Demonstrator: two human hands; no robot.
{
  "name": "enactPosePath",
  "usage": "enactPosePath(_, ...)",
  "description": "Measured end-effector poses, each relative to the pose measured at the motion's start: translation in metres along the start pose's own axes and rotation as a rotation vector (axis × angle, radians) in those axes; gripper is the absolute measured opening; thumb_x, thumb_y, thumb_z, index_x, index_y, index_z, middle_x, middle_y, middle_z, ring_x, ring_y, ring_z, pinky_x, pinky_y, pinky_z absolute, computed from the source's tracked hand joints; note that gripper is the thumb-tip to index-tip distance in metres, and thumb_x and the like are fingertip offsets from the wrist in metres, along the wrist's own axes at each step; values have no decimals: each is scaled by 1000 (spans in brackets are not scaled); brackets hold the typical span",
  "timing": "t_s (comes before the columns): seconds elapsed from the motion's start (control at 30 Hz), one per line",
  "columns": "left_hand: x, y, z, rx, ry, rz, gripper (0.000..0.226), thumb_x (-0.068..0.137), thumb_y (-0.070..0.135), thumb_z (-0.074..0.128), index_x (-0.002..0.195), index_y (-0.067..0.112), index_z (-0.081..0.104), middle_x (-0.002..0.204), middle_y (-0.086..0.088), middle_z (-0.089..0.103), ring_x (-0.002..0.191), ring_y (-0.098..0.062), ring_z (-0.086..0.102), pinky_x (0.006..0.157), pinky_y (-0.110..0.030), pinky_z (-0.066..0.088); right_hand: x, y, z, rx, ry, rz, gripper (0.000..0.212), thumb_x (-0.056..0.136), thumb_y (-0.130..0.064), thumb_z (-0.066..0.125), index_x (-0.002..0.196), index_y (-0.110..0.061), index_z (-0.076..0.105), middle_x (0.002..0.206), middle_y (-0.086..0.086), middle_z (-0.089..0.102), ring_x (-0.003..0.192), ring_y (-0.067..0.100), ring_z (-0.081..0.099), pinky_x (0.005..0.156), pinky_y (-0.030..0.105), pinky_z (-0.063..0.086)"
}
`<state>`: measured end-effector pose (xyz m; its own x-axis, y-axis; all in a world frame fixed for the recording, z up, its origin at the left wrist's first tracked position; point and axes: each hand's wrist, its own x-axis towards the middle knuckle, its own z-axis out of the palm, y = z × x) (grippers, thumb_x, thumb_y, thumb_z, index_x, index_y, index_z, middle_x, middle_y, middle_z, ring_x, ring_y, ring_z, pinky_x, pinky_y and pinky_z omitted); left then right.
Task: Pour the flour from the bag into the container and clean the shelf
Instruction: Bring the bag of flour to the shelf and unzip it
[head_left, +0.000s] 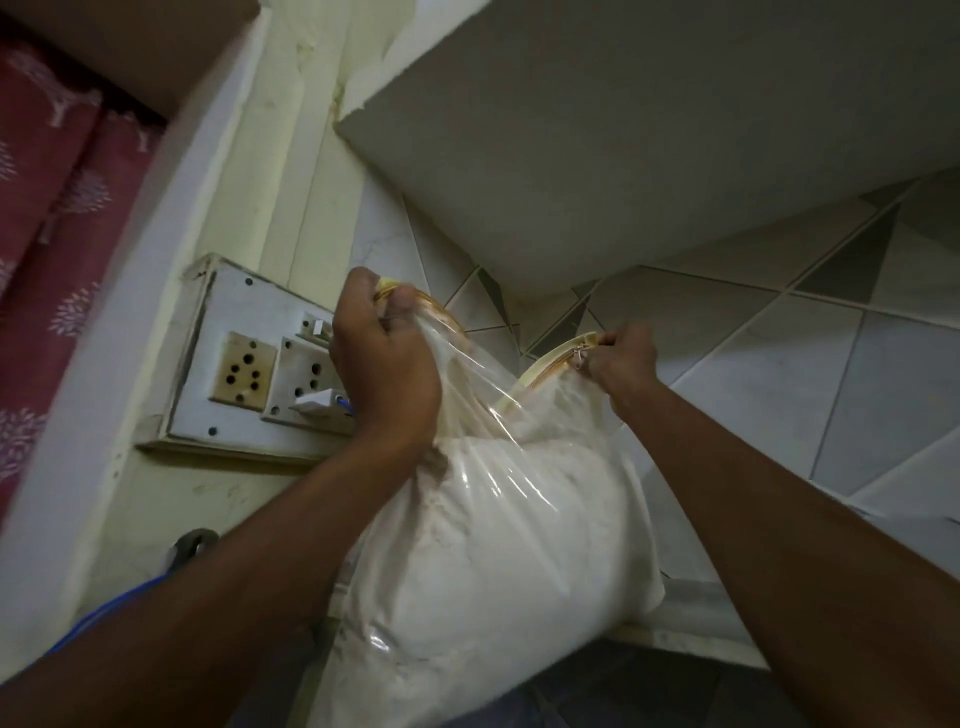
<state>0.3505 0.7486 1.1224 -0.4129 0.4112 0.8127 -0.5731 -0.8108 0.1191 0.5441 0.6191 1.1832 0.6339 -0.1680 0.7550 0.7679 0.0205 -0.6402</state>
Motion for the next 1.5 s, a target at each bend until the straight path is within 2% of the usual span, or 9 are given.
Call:
enactPosePath(0.1,4,17,-12,20,39,29,20,97,10,55,81,10,42,64,13,37,59,-2,41,54,-17,30,-17,-20,-12,24,43,-28,27,72,5,81,77,-14,62,88,7,66,89,24,68,80,44,62)
enactPosePath(0.33,23,72,-47,60,91,52,23,96,8,53,80,7,37,60,11,31,63,-11,27,60,-27,24,-60,-67,-51,69,42,-81,30,78,9,75,65,-13,60,74,0,62,76,17,62,75,32,57)
enactPosePath(0.67,41,149,-112,178,38,74,13,93,3,48,81,6,43,65,12,36,55,-3,37,56,-11,29,-138,-109,-110,176,-47,-83,29,73,11,74,63,-16,69,65,-2,64,60,9,59,57,23,51)
enactPosePath(0.8,29,180,-145,244,-10,69,19,93,4,48,76,10,43,66,11,35,55,1,38,57,-12,30,-174,-109,-138,248,-58,-10,26,72,9,76,67,-16,73,73,1,70,70,14,69,65,31,61)
enactPosePath(0.9,6,205,-170,294,-63,38,37,94,2,46,66,22,34,67,11,33,57,6,38,55,-12,30,-208,-102,-160,297,-74,53,26,78,9,74,72,-16,70,81,1,69,75,13,69,63,26,59)
enactPosePath(1.03,-35,229,-205,370,-96,-1,20,94,7,49,75,12,46,69,8,37,64,-2,37,57,-21,32,-254,-85,-189,284,-90,106,15,84,3,74,88,-12,76,86,2,72,74,11,70,62,21,59)
enactPosePath(1.17,-90,248,-235,394,-175,-65,16,98,13,51,84,7,49,74,10,42,66,0,41,59,-18,36,-300,-60,-227,250,-85,101,24,80,7,73,75,-17,73,74,-2,71,69,10,69,59,17,56)
enactPosePath(1.33,-158,266,-258,401,-313,-45,20,95,3,54,78,7,44,69,10,36,63,5,37,60,-14,31,-339,-8,-267,237,-108,131,18,67,1,70,73,-15,75,67,1,72,64,17,71,60,35,59)
enactPosePath(1.5,-240,273,-268,344,-464,-184,18,97,0,53,80,1,47,71,-8,47,68,-6,43,65,-20,36,-372,60,-311,190,-127,236,21,73,8,71,74,-13,74,70,4,71,62,9,63,55,25,52)
